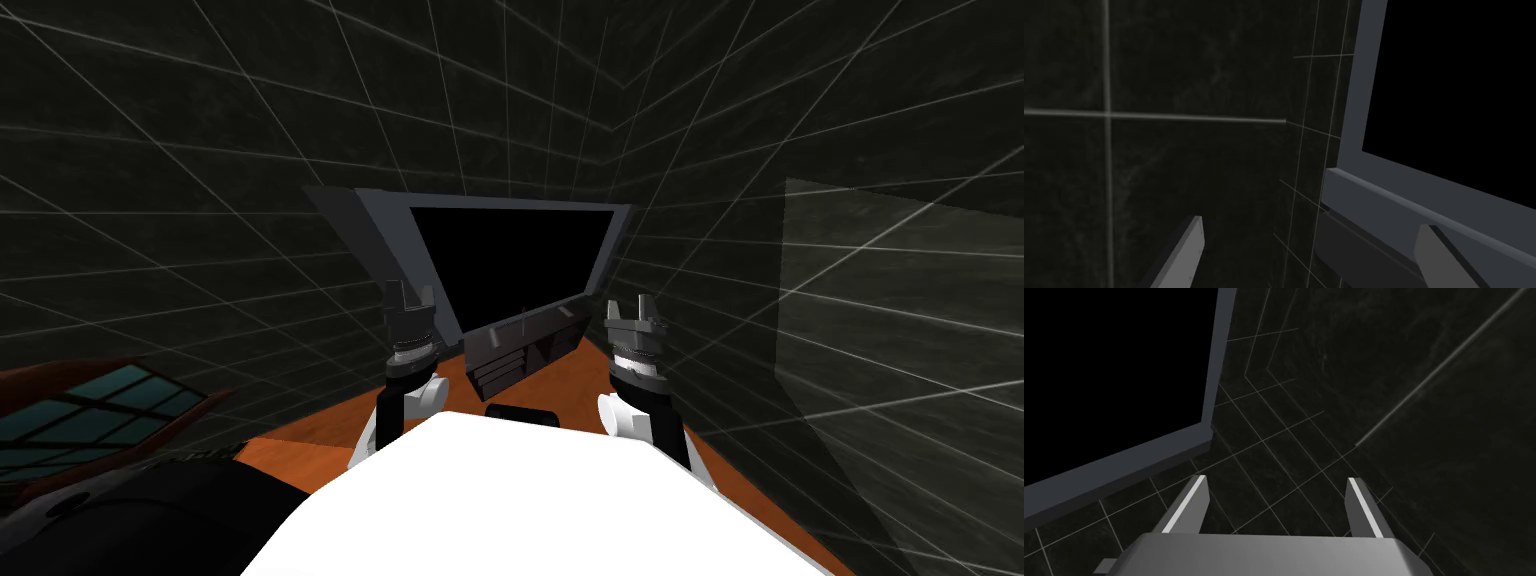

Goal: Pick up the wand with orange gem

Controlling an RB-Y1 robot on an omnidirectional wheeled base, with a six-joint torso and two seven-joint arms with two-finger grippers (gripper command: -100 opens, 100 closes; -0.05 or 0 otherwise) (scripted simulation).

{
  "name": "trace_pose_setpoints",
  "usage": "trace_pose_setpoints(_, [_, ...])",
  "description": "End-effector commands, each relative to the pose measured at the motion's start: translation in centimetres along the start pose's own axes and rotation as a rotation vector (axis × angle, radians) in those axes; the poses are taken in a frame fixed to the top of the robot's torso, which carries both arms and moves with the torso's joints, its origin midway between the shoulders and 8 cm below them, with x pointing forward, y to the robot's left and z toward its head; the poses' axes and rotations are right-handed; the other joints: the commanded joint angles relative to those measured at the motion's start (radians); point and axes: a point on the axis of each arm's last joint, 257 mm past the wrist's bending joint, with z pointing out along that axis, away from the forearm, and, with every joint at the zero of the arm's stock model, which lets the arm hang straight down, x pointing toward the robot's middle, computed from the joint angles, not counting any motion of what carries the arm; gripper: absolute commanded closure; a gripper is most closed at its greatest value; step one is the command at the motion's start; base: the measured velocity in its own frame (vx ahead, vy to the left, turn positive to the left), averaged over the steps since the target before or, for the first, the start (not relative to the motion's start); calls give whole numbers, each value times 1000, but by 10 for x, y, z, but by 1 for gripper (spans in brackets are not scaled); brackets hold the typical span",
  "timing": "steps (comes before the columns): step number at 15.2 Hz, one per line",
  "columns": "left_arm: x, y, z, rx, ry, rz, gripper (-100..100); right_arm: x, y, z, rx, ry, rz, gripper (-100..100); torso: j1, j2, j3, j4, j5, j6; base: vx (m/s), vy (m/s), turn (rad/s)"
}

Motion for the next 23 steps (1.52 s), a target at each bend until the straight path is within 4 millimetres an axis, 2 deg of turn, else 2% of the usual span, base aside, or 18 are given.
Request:
trace_pose_setpoints(1, [0,0,0,0,0,0,0,5,-4,-2,12,43,-1,-100,0,0,0,0,0,0,3,-1,60])
trace_pose_setpoints(4, [0,0,0,0,0,0,0,7,-8,-4,23,71,2,-100,-1,0,0,0,0,0,7,-8,80])
trace_pose_setpoints(9, [0,0,0,0,0,0,0,9,-31,-14,79,133,71,-100,-2,-1,-1,0,0,0,15,-17,154])
trace_pose_setpoints(14, [0,0,0,0,0,0,0,0,-60,-27,144,113,210,-100,-3,-3,-1,-1,-1,-1,29,-40,301])
trace_pose_setpoints(17, [0,0,0,0,0,0,0,-4,-69,-32,161,98,252,-100,-3,-3,-2,-1,-1,-1,27,-38,226])
trace_pose_setpoints(19, [0,0,0,0,0,0,0,-13,-85,-40,191,60,340,-100,-2,-3,-1,-1,-1,-1,20,-33,331])
trace_pose_setpoints(22, [0,0,0,0,0,0,0,-17,-95,-46,209,35,392,-100,-3,-3,-2,-1,-1,-1,24,-42,275])
trace_pose_setpoints(23, [0,0,0,0,0,0,0,-22,-104,-52,225,10,441,-100,-3,-3,-2,-1,-1,0,20,-45,299])
